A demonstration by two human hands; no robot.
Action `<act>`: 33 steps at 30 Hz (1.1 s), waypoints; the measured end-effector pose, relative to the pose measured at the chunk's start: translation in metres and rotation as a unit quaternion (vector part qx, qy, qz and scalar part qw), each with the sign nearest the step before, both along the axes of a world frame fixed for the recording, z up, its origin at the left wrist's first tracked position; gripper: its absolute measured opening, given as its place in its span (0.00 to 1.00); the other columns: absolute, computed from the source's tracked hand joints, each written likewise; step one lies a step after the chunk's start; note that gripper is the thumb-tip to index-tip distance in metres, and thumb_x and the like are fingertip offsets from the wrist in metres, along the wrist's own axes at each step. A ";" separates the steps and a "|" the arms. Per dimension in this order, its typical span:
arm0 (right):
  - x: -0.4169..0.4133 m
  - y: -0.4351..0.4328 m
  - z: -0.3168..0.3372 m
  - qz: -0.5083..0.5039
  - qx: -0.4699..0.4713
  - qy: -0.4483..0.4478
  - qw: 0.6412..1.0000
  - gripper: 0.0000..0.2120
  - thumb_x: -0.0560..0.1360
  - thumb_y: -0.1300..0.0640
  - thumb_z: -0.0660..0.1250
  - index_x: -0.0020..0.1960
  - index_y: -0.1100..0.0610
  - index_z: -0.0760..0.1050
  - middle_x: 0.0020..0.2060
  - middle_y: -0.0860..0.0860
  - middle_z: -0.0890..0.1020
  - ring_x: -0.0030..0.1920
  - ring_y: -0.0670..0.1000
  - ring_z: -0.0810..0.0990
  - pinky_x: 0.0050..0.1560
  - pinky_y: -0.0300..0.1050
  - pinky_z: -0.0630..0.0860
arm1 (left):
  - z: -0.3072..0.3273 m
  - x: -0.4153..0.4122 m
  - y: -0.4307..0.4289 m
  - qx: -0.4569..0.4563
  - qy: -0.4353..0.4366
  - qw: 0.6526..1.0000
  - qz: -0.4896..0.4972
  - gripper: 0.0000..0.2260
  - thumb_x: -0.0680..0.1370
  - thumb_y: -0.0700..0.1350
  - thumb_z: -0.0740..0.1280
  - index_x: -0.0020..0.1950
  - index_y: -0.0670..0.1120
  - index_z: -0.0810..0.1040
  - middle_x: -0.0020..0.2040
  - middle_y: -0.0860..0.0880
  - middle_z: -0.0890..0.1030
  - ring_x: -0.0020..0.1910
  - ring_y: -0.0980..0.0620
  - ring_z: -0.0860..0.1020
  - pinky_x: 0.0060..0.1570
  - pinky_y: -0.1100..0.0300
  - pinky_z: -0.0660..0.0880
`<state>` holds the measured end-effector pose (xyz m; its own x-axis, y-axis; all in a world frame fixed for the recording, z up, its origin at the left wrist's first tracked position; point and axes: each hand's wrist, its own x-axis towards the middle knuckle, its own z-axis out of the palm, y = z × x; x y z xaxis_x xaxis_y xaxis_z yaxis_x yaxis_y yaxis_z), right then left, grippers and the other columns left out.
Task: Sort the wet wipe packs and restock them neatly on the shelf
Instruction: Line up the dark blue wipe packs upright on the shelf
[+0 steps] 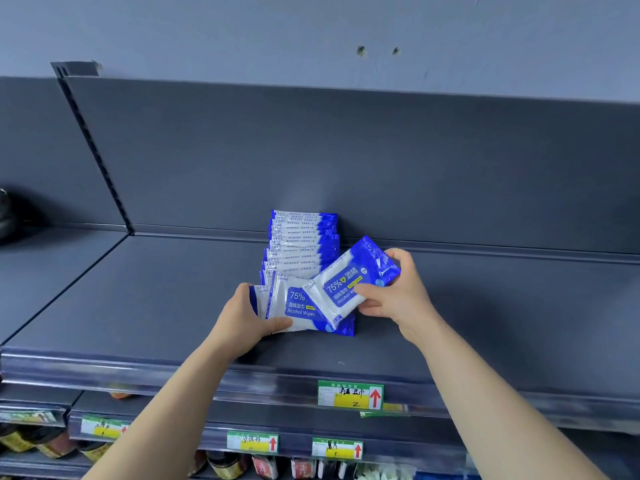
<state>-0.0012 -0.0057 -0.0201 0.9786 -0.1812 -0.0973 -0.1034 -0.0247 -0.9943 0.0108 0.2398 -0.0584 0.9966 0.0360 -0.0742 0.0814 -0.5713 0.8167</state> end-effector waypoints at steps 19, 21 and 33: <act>-0.013 0.031 -0.025 0.067 -0.309 0.038 0.948 0.24 0.69 0.46 0.74 0.57 0.54 0.67 0.45 0.48 0.77 0.42 0.44 0.77 0.35 0.40 0.73 | 0.005 -0.003 0.010 -0.046 -0.020 0.996 -0.071 0.24 0.72 0.47 0.74 0.61 0.55 0.65 0.60 0.54 0.73 0.49 0.58 0.79 0.39 0.67 0.76; -0.013 0.030 -0.024 0.089 -0.303 0.016 0.949 0.29 0.73 0.48 0.71 0.67 0.51 0.60 0.47 0.47 0.78 0.44 0.44 0.78 0.36 0.39 0.72 | 0.005 -0.002 0.012 -0.034 -0.032 0.997 -0.069 0.26 0.72 0.48 0.74 0.64 0.56 0.64 0.62 0.53 0.71 0.51 0.57 0.78 0.39 0.67 0.77; -0.009 0.025 -0.026 0.154 -0.338 0.013 0.929 0.41 0.76 0.49 0.68 0.78 0.49 0.45 0.76 0.47 0.55 0.73 0.49 0.62 0.64 0.47 0.71 | 0.001 -0.011 0.003 -0.117 0.025 0.989 -0.090 0.45 0.77 0.42 0.69 0.77 0.55 0.35 0.62 0.59 0.75 0.48 0.63 0.81 0.45 0.62 0.79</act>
<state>-0.0100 0.0190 -0.0461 0.9930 0.0782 -0.0880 -0.0124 -0.6739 -0.7387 0.0001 0.2425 -0.0575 0.9800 -0.1660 -0.1095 0.0397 -0.3762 0.9257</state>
